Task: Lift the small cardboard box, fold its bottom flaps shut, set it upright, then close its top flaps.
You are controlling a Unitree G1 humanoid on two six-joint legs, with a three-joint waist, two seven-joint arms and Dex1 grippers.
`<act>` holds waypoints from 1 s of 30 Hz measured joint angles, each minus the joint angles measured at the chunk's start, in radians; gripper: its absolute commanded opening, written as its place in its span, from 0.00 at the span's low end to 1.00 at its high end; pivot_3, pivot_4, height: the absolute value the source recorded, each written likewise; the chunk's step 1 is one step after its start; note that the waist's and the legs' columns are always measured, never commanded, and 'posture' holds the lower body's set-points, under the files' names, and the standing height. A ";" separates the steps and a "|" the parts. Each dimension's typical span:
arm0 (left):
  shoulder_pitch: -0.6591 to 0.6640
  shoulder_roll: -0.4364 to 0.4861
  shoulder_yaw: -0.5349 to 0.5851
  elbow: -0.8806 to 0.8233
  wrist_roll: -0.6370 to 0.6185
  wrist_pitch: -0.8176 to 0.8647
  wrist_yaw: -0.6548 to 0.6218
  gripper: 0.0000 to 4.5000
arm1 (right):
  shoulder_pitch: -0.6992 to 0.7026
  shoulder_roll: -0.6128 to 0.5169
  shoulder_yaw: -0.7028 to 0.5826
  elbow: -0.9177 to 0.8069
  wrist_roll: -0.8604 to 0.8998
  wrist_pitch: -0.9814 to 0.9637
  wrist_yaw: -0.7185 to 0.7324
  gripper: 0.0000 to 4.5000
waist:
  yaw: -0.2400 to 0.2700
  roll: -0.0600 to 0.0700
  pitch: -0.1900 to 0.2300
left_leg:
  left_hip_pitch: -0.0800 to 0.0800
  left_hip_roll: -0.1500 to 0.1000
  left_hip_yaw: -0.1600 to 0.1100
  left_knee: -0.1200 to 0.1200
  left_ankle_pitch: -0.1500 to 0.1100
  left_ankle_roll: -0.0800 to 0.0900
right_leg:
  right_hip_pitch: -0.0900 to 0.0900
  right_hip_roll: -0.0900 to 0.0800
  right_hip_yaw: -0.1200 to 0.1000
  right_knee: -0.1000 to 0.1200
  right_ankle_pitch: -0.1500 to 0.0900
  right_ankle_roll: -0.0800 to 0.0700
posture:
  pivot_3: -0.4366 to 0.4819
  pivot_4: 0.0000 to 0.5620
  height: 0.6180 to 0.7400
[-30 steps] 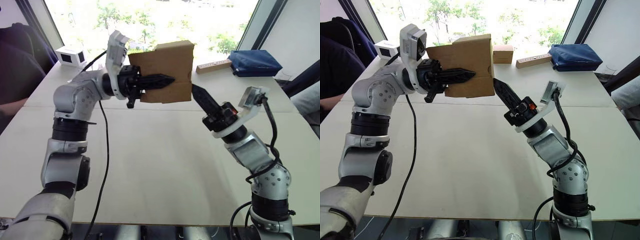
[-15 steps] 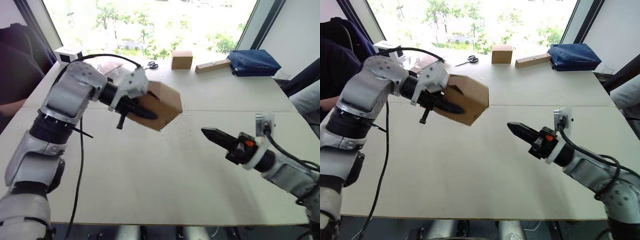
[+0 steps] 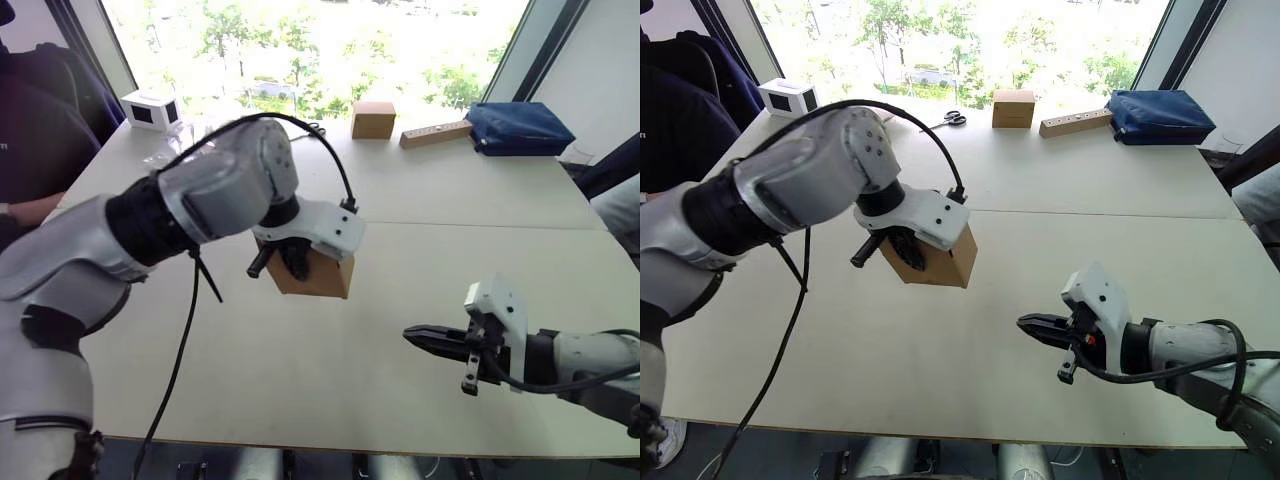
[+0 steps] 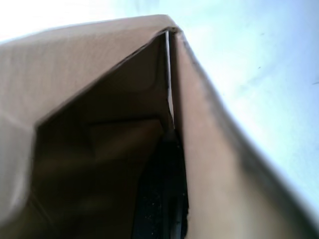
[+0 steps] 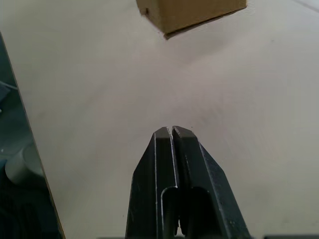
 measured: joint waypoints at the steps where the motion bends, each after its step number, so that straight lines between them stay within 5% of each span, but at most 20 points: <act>1: 0.003 -0.020 -0.018 0.006 0.013 0.014 0.000 0.00 | 0.001 0.001 0.006 -0.011 -0.019 0.000 -0.008 0.01 | 0.000 0.000 0.000 | 0.000 0.000 0.000 0.000 0.000 0.000 | 0.000 0.000 0.000 0.000 0.000 0.000 | 0.48 0.27 1.00; 9: 0.039 -0.190 -0.051 0.068 0.070 0.172 0.043 0.00 | -0.016 -0.014 0.016 -0.092 -0.084 0.025 -0.061 0.01 | 0.000 -0.001 0.000 | -0.002 0.000 -0.001 0.001 0.000 0.000 | -0.001 0.000 0.000 0.000 0.000 0.000 | 0.48 0.27 1.00; 15: 0.039 -0.197 -0.057 0.075 0.071 0.227 0.042 0.00 | -0.010 0.003 0.019 -0.092 -0.105 0.031 -0.069 0.01 | 0.000 0.000 0.000 | -0.003 0.001 -0.002 0.001 0.000 0.000 | -0.003 0.002 0.001 0.001 0.000 0.000 | 0.48 0.27 1.00; 18: 0.039 -0.219 -0.058 0.076 0.070 0.249 0.044 0.14 | -0.020 0.015 0.023 -0.090 -0.113 0.031 -0.075 0.00 | 0.001 0.000 0.000 | -0.003 0.001 -0.002 0.002 0.000 0.000 | -0.003 0.002 0.001 0.001 0.000 0.000 | 0.48 0.27 1.00; 25: 0.037 -0.272 -0.054 0.080 0.064 0.311 0.070 0.76 | -0.068 0.025 0.048 -0.053 -0.131 0.032 -0.067 0.00 | 0.001 0.000 0.000 | -0.004 0.001 -0.002 0.002 0.000 0.000 | -0.003 0.002 0.001 0.001 0.000 0.000 | 0.48 0.27 1.00; 30: -0.018 -0.287 -0.012 0.123 0.005 0.395 0.061 0.82 | -0.092 0.026 0.058 -0.018 -0.133 0.032 -0.033 0.00 | 0.000 0.000 0.000 | -0.005 0.001 -0.002 0.002 0.000 0.000 | -0.004 0.002 0.001 0.002 0.000 0.000 | 0.48 0.27 1.00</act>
